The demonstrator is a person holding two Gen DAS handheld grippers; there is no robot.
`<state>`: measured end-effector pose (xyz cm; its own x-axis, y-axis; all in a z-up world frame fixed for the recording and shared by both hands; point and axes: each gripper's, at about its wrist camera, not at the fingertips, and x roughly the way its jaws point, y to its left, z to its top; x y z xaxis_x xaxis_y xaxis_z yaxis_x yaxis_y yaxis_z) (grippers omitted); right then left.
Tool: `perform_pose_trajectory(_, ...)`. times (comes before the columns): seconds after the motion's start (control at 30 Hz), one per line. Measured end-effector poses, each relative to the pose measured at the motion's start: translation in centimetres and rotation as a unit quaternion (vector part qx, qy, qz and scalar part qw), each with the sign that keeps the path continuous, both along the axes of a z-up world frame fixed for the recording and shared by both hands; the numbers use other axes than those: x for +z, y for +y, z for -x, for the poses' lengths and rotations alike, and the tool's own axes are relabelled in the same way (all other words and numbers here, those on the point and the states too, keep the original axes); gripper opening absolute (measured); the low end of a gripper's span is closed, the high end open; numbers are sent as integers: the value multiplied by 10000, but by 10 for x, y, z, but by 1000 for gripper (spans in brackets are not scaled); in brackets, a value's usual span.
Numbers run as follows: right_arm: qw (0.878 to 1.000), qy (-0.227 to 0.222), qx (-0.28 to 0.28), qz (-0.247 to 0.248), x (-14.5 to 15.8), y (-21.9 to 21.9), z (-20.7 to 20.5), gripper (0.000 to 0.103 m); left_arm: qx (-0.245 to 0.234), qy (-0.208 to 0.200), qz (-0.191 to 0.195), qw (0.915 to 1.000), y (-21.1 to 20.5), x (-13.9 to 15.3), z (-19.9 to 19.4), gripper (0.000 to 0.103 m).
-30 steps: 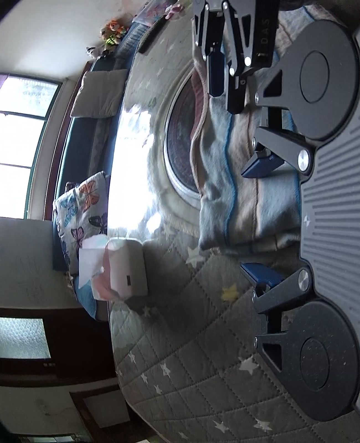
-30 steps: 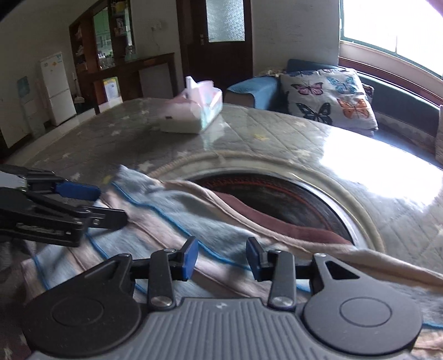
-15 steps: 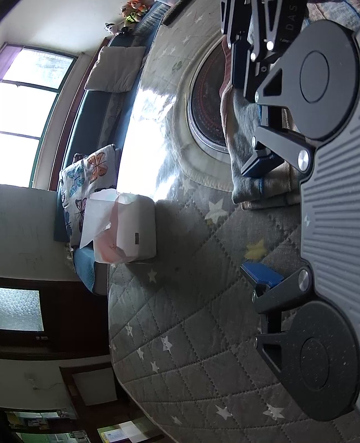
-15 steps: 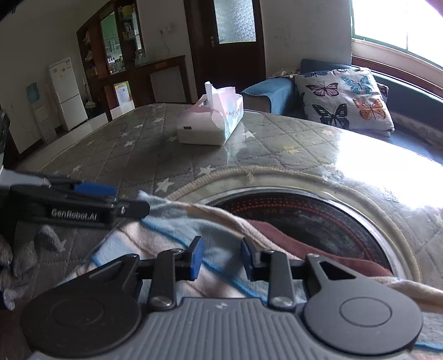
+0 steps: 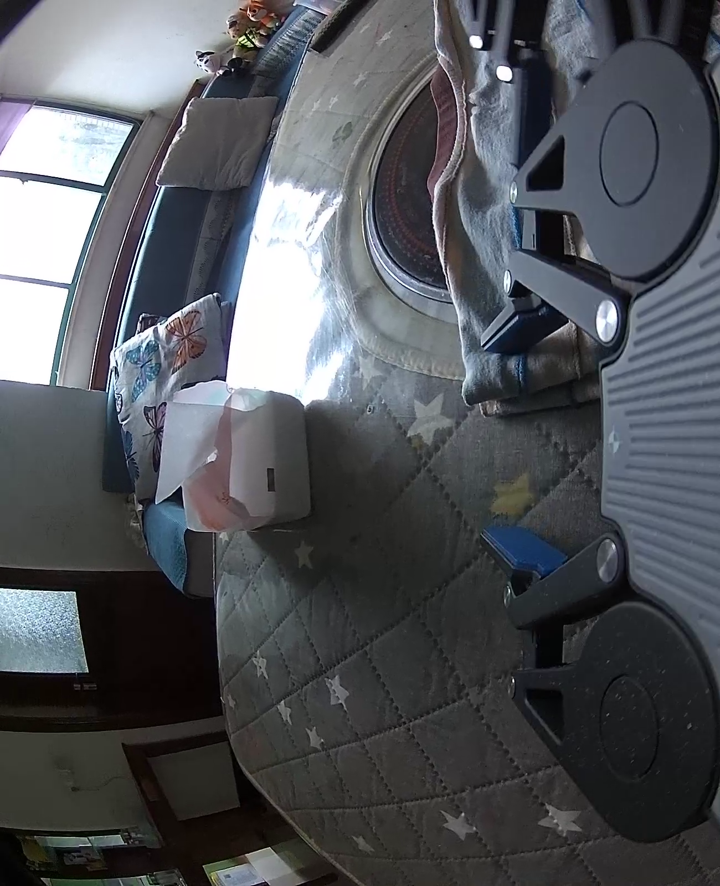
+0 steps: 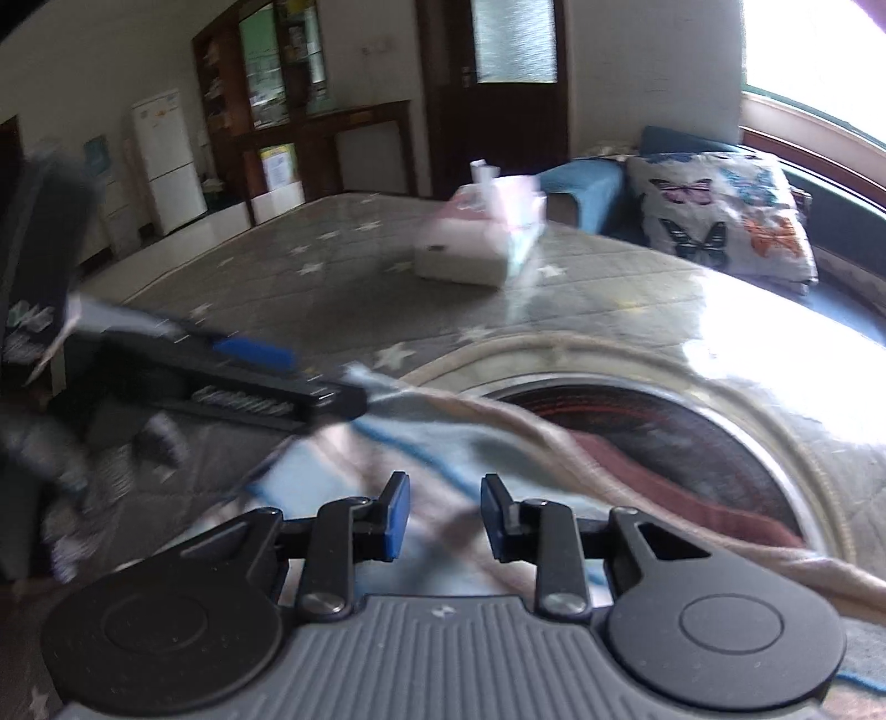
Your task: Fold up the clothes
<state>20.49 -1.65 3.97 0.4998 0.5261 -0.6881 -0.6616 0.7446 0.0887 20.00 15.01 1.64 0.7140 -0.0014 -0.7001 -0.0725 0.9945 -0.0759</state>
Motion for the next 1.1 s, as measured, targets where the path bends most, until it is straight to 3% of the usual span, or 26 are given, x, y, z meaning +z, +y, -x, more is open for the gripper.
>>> perform_pose_trajectory(0.17,9992,-208,239,225,-4,16,21,33,10,32,0,10000,1,0,0,76)
perform_pose_trajectory(0.83,9949,-256,950,203,1,41,87,32,-110,-80,100,9999,-6,18,30,79)
perform_pose_trajectory(1.1,9963,-202,825,96,20,6,106,38,-266,-115,26,9996,-20,22,54,83)
